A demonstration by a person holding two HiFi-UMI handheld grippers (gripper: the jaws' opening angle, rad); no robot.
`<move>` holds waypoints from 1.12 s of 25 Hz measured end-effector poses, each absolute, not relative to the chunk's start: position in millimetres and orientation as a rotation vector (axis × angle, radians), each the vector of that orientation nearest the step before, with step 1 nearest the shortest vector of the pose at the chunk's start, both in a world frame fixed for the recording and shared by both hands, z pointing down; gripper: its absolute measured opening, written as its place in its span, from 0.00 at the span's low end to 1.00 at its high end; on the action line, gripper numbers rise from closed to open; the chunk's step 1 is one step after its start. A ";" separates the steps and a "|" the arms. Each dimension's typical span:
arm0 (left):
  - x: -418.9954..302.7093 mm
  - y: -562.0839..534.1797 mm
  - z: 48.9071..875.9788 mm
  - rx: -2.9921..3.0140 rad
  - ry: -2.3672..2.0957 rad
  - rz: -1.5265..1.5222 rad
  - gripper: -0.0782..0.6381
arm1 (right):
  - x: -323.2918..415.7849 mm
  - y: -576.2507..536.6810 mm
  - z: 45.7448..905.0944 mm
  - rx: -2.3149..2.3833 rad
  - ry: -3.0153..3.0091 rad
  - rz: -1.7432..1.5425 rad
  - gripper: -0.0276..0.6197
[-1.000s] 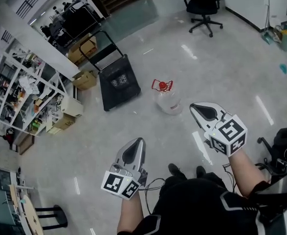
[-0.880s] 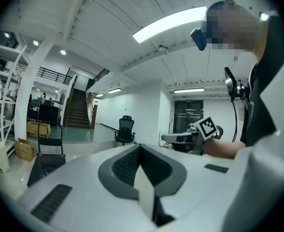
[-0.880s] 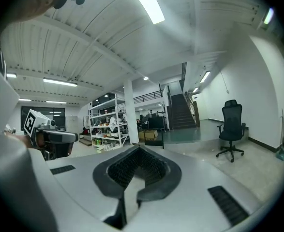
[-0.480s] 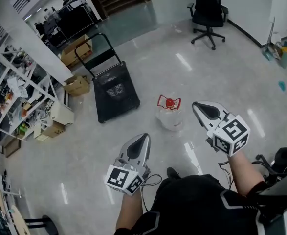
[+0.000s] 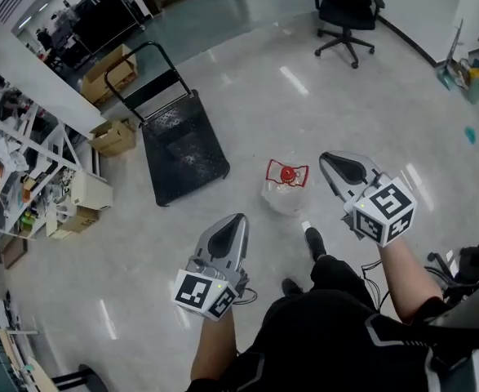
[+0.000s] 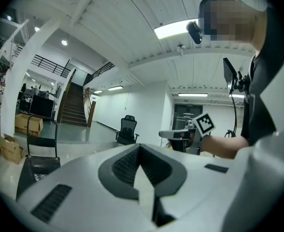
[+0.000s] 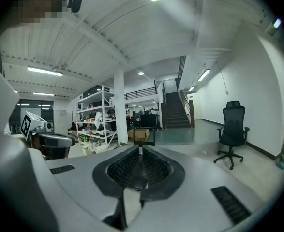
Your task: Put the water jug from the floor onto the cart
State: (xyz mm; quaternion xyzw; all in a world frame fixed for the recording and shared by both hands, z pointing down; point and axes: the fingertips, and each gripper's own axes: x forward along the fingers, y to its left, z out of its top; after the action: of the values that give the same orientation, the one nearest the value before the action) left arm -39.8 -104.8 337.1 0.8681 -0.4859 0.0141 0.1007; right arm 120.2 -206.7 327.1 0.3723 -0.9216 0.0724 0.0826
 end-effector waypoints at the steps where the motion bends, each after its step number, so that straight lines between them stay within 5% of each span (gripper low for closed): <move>1: -42.1 -117.7 340.2 2.557 -1.446 0.054 0.10 | 120.8 -221.5 335.0 1.117 -2.746 0.244 0.05; 17: -43.4 -332.6 433.2 2.370 -1.473 0.246 0.10 | 130.2 -445.6 476.7 1.008 -2.605 0.573 0.29; 28: -62.6 -362.8 639.6 2.073 -1.320 0.422 0.10 | 137.6 -460.9 707.5 1.083 -2.233 0.964 0.30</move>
State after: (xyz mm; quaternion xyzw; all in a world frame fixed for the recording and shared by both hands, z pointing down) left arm -62.6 -362.8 639.6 0.7881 -0.5018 0.1604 0.3185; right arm 137.6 -460.9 707.5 0.3951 -0.8147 0.3517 0.2376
